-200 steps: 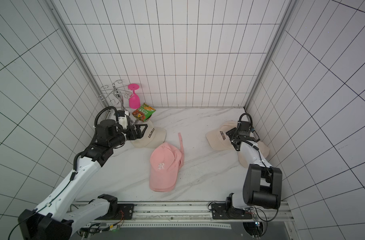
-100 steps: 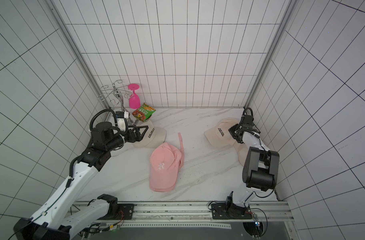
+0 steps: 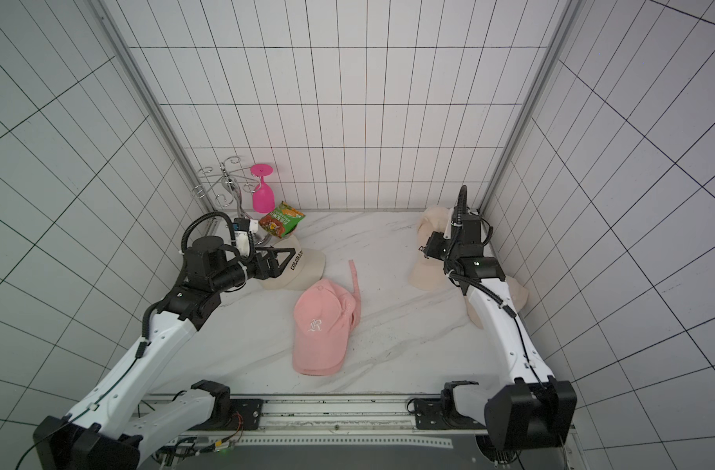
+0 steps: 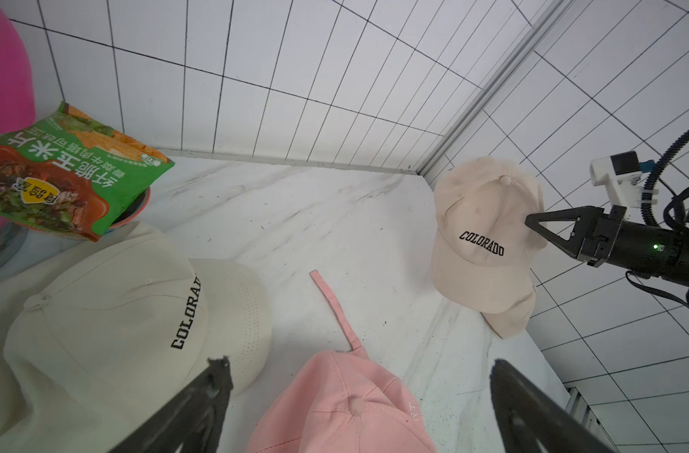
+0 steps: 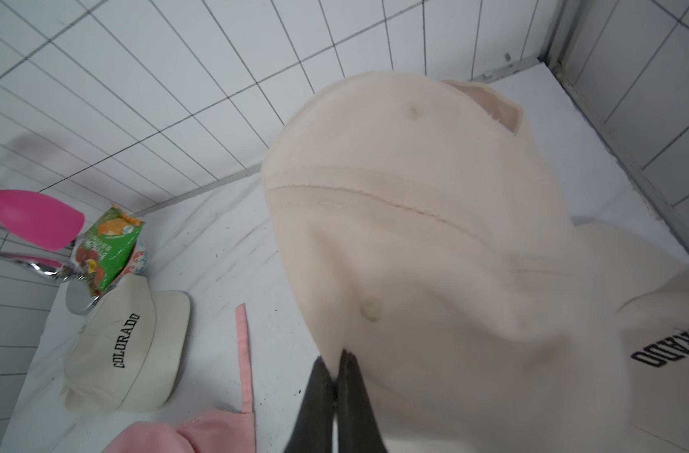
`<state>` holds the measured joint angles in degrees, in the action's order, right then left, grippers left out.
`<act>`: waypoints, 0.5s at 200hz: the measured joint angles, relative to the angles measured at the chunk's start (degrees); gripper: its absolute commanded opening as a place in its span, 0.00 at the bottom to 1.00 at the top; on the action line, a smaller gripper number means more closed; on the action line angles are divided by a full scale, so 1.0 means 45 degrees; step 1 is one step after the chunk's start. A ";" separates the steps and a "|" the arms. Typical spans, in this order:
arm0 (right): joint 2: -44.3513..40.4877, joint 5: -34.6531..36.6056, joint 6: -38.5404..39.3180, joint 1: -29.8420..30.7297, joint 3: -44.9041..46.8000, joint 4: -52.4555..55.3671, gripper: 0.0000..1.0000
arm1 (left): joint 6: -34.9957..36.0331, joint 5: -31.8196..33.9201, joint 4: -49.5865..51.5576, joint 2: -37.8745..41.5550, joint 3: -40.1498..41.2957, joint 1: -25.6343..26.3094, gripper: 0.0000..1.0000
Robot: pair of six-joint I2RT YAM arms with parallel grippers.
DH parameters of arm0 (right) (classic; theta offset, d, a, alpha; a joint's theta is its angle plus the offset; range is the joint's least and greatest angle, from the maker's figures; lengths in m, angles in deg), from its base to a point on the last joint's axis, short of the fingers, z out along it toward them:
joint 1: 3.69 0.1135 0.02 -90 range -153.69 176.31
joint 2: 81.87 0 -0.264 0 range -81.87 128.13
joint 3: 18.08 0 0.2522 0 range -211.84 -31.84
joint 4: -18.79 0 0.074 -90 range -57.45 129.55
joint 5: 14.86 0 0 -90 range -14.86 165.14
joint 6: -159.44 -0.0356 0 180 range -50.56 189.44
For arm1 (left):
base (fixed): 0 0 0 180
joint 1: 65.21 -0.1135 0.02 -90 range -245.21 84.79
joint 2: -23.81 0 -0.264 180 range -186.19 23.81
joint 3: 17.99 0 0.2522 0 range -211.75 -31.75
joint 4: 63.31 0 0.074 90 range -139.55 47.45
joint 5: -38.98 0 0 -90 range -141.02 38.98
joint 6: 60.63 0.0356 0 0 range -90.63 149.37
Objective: Stack the baseball caps by color
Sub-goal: Pick up the baseball cap from the center of the board.
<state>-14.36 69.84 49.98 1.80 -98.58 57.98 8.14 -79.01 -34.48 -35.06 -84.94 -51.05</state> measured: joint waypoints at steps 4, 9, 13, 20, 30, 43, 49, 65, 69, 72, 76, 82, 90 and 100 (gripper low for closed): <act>-0.0214 -0.0034 0.0121 0.0155 -0.0010 0.0083 0.00 | -0.0044 -0.0141 -0.0204 0.0010 0.0044 0.0015 0.99; -0.0515 -0.0136 0.0301 0.0345 -0.0029 0.0228 0.00 | -0.0058 -0.0267 -0.0384 0.0024 0.0102 0.0073 0.99; -0.0685 -0.0180 0.0403 0.0461 -0.0044 0.0330 0.00 | -0.0073 -0.0350 -0.0515 0.0034 0.0141 0.0117 0.98; -0.0976 -0.0296 0.0554 0.0695 -0.0083 0.0520 0.00 | -0.0039 -0.0432 -0.0719 0.0049 0.0185 0.0321 0.97; -0.1350 -0.0593 0.0695 0.1073 -0.0092 0.0782 0.00 | 0.0209 -0.0350 -0.0879 0.0049 0.0175 0.0928 0.96; -0.1753 -0.1127 0.0758 0.1608 -0.0092 0.1161 0.00 | 0.0670 -0.0194 -0.0903 0.0034 0.0078 0.2040 0.95; -0.1909 -0.1375 0.0767 0.1870 -0.0092 0.1326 0.00 | 0.0918 -0.0039 -0.0855 -0.0015 -0.0049 0.2686 0.95; -0.2312 -0.1865 0.0758 0.2623 -0.0092 0.1758 0.00 | 0.1549 0.0622 -0.0821 -0.0204 -0.0525 0.4279 0.94; -0.2448 -0.2021 0.0738 0.2875 -0.0092 0.1870 0.00 | 0.1749 0.0787 -0.0821 -0.0257 -0.0661 0.4663 0.94; -0.2506 -0.2069 0.0724 0.2992 -0.0092 0.1928 0.00 | 0.1855 0.0952 -0.0821 -0.0287 -0.0758 0.4906 0.94; -0.2652 -0.2234 0.0699 0.3240 -0.0087 0.2011 0.00 | 0.2055 0.1151 -0.0826 -0.0350 -0.0899 0.5246 0.93; -0.2817 -0.2361 0.0656 0.3502 -0.0087 0.2098 0.00 | 0.2322 0.1530 -0.0826 -0.0447 -0.1132 0.5707 0.93; -0.3070 -0.2603 0.0573 0.3929 -0.0083 0.2195 0.00 | 0.2647 0.1919 -0.0845 -0.0602 -0.1409 0.6207 0.93; -0.3351 -0.2837 0.0452 0.4376 -0.0068 0.2273 0.00 | 0.3026 0.2414 -0.0894 -0.0855 -0.1768 0.6737 0.92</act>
<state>-29.44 57.07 52.01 21.50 -98.89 68.21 21.75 -68.14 -38.50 -38.91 -92.89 -20.74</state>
